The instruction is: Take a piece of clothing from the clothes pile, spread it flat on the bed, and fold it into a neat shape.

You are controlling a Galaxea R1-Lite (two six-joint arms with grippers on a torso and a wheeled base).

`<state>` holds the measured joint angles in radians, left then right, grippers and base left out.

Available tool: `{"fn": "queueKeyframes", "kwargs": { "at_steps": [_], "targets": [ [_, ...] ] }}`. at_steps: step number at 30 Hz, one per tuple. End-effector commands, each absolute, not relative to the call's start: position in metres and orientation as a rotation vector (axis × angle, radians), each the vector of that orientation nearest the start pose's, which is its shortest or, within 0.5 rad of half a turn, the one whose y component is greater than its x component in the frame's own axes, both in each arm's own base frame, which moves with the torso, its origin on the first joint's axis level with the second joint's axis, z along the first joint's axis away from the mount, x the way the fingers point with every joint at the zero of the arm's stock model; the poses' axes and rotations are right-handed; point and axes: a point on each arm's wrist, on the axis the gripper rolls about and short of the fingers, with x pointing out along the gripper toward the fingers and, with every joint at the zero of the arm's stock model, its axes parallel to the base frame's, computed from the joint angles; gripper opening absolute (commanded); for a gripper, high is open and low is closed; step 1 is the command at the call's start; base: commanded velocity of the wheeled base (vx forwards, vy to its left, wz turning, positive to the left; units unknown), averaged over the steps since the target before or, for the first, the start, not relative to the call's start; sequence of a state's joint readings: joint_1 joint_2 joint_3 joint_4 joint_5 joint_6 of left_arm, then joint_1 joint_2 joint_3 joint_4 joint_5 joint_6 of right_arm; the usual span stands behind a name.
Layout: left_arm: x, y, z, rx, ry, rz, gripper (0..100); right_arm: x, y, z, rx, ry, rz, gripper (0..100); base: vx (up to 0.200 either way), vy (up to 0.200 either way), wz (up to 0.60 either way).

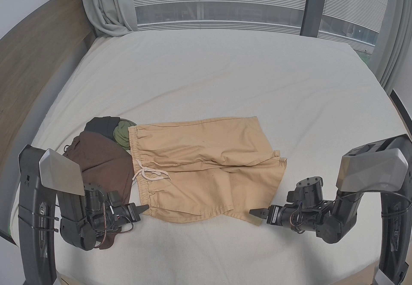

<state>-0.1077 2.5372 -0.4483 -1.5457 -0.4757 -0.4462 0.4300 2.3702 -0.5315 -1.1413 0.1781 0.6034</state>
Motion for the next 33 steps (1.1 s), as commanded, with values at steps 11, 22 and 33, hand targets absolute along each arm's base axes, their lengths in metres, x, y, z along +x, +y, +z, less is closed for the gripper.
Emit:
{"fn": "queueKeyframes", "kwargs": {
  "at_steps": [11, 22, 33],
  "targets": [
    [0.310, -0.044, -0.068, -0.522, 0.651, -0.443, 0, 0.286, 0.156, -0.065, 0.513, 0.860, 0.342, 100, 0.000, 0.000, 0.00],
    [0.310, -0.044, -0.068, -0.519, 0.650, -0.443, 0, 0.288, 0.164, -0.064, 0.531, 0.833, 0.311, 0, 0.000, 0.000, 0.00],
    [0.310, -0.044, -0.068, -0.521, 0.651, -0.443, 0, 0.287, 0.161, -0.065, 0.527, 0.840, 0.293, 0, 0.000, 0.000, 0.00]
  ]
}}
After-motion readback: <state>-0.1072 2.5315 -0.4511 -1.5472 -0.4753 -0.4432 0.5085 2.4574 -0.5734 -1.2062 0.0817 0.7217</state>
